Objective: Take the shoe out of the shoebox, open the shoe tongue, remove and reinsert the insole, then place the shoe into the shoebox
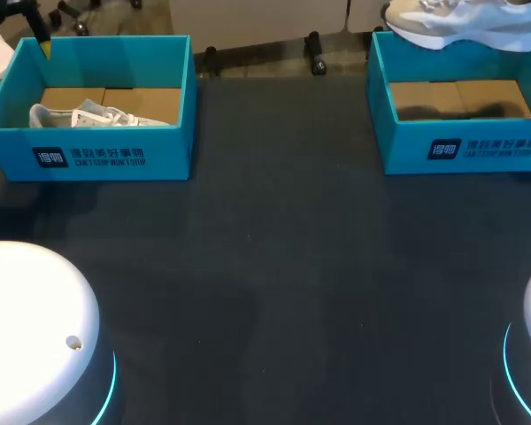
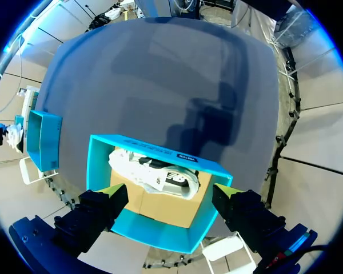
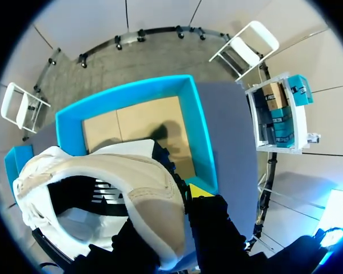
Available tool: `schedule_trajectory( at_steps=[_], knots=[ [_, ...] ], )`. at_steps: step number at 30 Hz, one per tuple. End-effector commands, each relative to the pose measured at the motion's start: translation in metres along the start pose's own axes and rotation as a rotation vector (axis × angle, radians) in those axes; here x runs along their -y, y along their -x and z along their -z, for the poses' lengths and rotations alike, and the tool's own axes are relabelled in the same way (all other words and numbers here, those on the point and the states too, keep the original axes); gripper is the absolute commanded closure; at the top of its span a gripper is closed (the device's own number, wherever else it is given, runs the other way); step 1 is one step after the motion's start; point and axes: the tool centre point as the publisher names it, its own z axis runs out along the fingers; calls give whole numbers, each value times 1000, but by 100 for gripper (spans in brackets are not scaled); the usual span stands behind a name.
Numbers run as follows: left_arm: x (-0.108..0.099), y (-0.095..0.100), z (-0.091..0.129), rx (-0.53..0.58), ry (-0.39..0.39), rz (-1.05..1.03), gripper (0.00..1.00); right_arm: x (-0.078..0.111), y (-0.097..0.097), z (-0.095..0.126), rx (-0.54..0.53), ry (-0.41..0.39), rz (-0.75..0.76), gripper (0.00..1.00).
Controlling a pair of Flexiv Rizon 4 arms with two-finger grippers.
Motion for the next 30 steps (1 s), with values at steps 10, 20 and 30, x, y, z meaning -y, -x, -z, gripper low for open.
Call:
schedule_trajectory(
  at_steps=[10, 20, 30],
  knots=[
    [1, 0, 0, -2, 3, 1, 0, 56, -19, 24, 20, 95, -19, 100],
    [1, 0, 0, -2, 3, 1, 0, 99, -42, 38, 21, 120, -71, 100],
    [1, 0, 0, -2, 3, 1, 0, 140, -66, 46, 37, 109, -66, 100]
  ],
)
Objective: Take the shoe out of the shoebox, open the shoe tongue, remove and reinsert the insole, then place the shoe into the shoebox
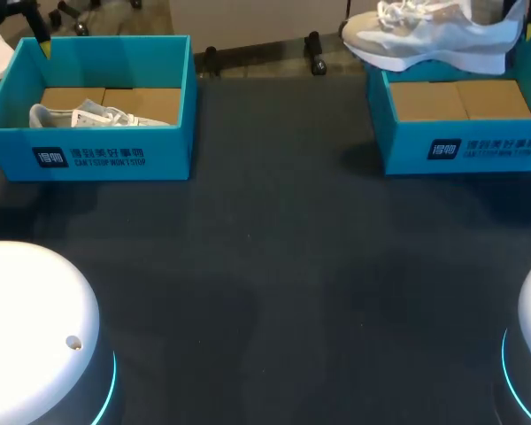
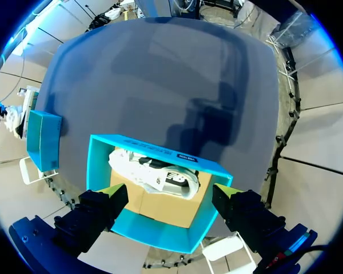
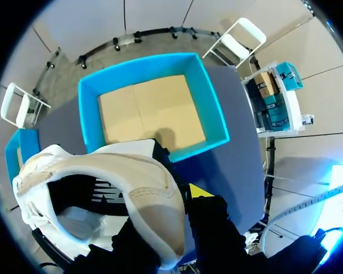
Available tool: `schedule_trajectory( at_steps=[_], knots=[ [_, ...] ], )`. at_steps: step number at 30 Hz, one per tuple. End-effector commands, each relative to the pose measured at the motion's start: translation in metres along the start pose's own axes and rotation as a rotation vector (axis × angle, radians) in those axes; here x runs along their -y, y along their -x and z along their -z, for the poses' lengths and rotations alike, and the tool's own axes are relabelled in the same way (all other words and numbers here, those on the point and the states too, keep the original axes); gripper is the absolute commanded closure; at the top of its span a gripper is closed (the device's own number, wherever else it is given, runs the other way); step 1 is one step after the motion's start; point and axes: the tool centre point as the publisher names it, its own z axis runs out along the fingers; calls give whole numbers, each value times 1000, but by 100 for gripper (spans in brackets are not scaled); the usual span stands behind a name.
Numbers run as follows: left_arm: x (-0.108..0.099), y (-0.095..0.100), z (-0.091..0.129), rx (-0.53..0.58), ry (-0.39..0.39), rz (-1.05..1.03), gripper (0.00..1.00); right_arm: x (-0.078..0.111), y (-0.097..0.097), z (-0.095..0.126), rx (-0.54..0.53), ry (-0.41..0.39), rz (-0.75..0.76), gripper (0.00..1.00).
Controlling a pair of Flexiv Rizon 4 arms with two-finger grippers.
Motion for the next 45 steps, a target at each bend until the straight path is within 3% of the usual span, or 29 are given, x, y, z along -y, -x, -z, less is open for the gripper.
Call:
schedule_trajectory(
  at_steps=[1, 8, 22, 33, 45],
  knots=[
    [1, 0, 0, -2, 3, 1, 0, 17, -6, 6, 9, 85, 3, 100],
    [1, 0, 0, -2, 3, 1, 0, 46, -22, 12, 20, 89, 14, 100],
    [1, 0, 0, -2, 3, 1, 0, 124, -55, 25, 42, 76, 13, 100],
    [1, 0, 0, -2, 3, 1, 0, 201, -80, 36, 31, 81, 17, 100],
    [1, 0, 0, -2, 3, 1, 0, 267, -109, 37, 26, 60, 14, 100]
  ],
)
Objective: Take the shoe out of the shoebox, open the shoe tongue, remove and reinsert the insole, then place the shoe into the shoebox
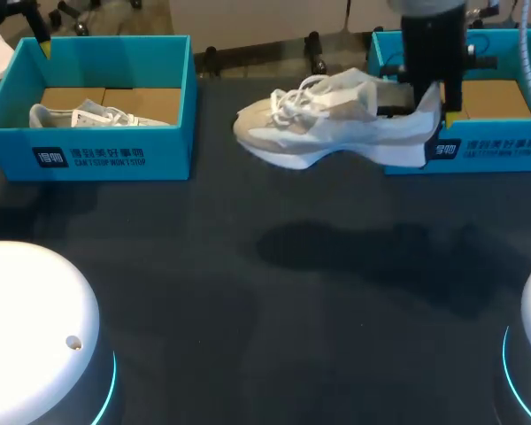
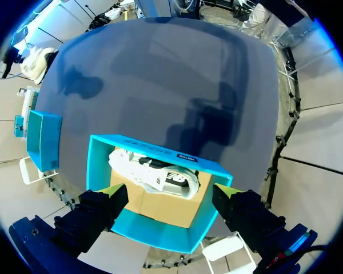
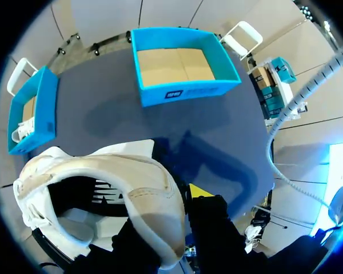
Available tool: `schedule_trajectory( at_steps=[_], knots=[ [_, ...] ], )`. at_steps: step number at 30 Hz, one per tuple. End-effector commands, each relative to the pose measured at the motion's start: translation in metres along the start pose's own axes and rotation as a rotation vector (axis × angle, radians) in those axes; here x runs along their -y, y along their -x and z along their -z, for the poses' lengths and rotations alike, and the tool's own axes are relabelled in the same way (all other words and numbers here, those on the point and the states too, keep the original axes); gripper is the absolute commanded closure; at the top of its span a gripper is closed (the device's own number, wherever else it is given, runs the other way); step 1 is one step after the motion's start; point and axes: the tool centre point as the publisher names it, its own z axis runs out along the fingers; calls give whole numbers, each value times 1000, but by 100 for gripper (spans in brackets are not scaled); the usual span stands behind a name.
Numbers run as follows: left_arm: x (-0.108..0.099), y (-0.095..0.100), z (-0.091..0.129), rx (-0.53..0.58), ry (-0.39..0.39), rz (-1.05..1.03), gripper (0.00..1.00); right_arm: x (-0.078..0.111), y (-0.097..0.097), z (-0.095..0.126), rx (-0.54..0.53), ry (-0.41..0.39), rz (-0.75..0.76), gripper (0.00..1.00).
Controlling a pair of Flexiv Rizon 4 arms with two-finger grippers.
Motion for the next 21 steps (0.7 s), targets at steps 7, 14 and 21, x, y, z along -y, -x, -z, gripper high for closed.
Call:
schedule_trajectory(
  at_steps=[7, 14, 21],
  knots=[
    [1, 0, 0, -2, 3, 1, 0, 49, -24, -5, -28, 17, -18, 100],
    [1, 0, 0, -2, 3, 1, 0, 80, -34, -6, -29, 5, -8, 100],
    [1, 0, 0, -2, 3, 1, 0, 97, -38, -8, -23, -15, 35, 100]
  ],
)
